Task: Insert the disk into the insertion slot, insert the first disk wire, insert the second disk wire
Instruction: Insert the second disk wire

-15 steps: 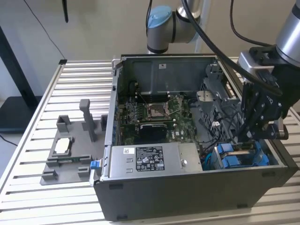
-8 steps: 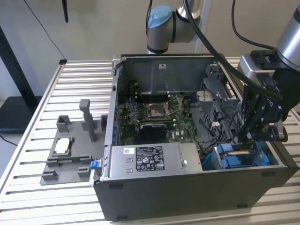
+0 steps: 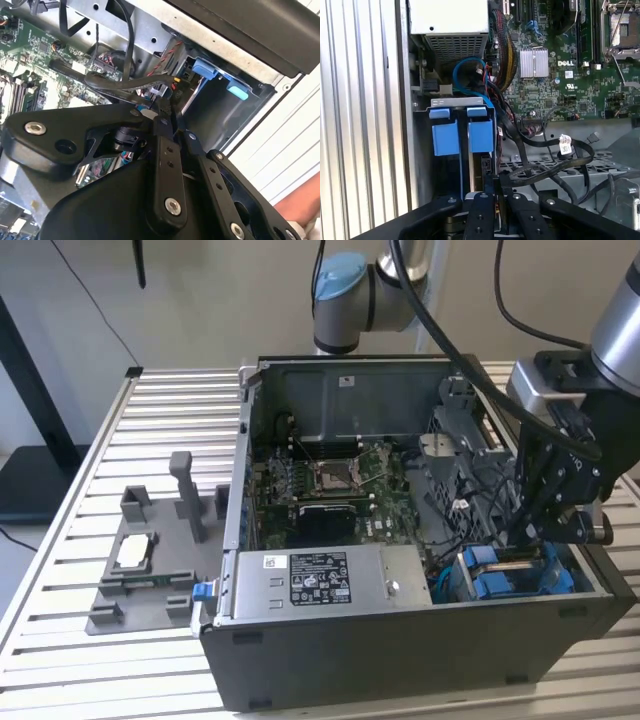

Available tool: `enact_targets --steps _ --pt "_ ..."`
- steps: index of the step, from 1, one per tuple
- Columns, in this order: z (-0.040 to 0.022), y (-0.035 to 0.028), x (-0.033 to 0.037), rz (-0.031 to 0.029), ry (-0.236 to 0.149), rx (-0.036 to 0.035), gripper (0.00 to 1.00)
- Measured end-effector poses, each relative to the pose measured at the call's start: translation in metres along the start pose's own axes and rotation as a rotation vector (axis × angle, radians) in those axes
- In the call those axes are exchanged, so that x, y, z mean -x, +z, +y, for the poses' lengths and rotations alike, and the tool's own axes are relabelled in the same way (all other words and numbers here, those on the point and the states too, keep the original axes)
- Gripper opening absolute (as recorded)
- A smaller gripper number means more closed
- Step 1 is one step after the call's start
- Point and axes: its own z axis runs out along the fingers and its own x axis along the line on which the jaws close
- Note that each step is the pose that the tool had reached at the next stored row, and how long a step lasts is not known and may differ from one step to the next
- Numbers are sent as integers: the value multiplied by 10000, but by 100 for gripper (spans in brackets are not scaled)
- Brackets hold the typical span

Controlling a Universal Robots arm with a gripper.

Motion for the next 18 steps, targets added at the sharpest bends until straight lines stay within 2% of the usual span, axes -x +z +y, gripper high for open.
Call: enact_targets --steps 18 --pt "-4 49 -13 4 63 -4 16"
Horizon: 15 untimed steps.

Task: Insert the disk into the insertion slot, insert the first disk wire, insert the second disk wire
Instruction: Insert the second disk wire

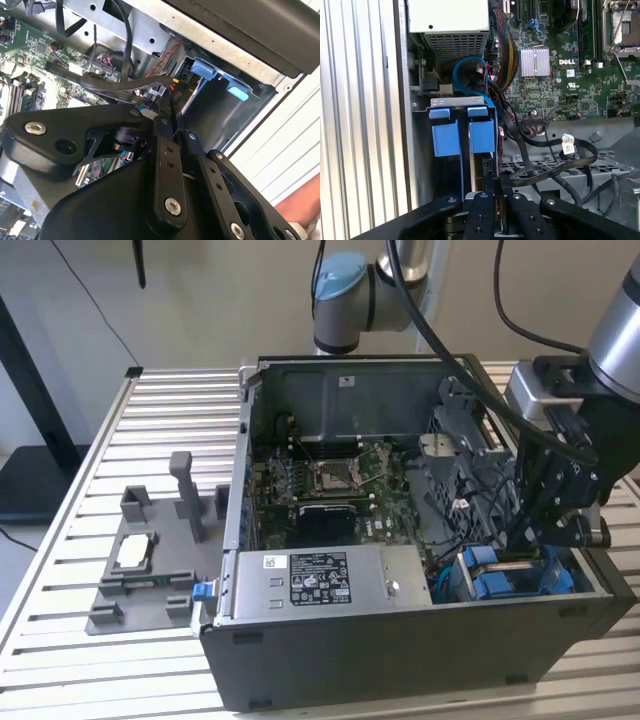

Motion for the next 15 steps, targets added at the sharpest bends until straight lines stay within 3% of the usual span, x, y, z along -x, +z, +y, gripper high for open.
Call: enact_targets --steps 15 --pt "0 -7 -1 -13 0 4 16"
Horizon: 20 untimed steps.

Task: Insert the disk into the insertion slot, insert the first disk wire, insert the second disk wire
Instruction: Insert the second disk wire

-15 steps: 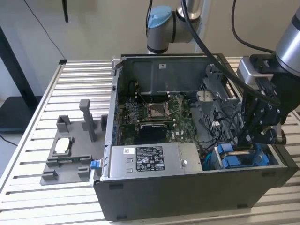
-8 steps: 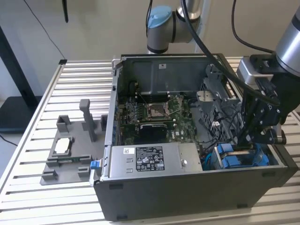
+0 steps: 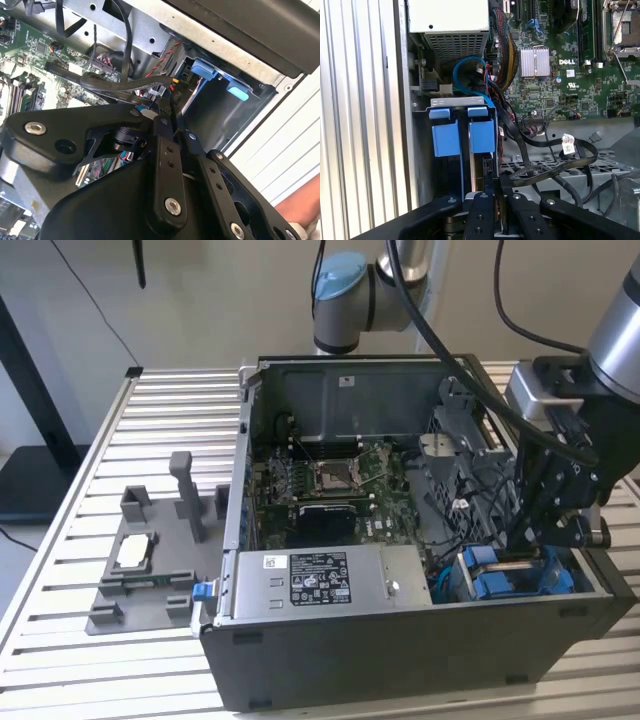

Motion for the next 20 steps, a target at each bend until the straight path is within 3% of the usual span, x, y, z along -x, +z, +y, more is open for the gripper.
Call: enact_targets --steps 7,20 --pt "1 -30 3 3 -4 2 16" --pt "0 1 0 94 -8 -2 16"
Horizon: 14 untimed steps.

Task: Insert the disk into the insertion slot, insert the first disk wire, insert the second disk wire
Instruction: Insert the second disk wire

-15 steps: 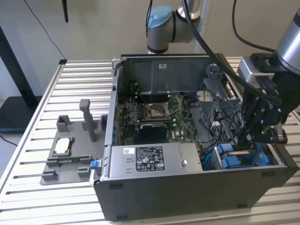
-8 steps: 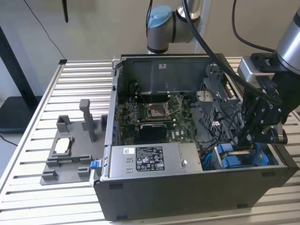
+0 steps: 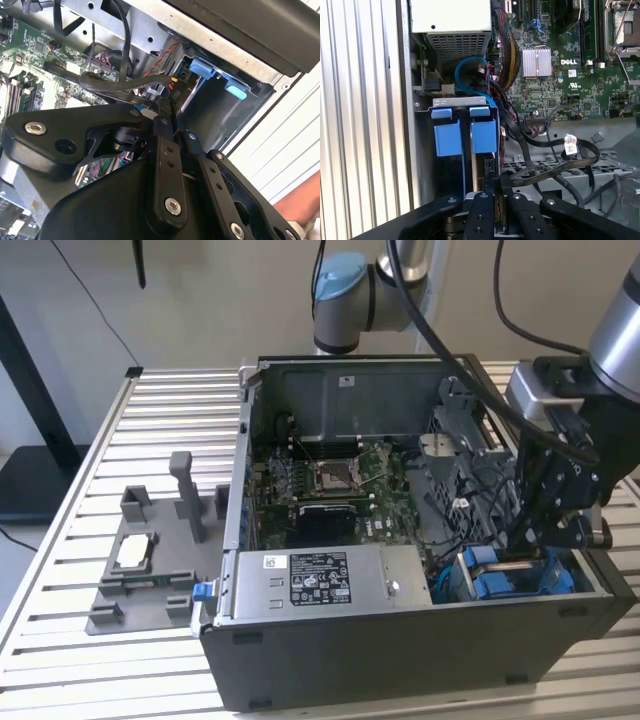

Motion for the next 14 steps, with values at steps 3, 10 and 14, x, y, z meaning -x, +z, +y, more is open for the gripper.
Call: enact_targets --steps 3,10,14 --pt "0 10 -1 2 1 0 16" --pt "0 11 -1 1 0 0 16" --pt "-1 12 -1 0 0 0 16"
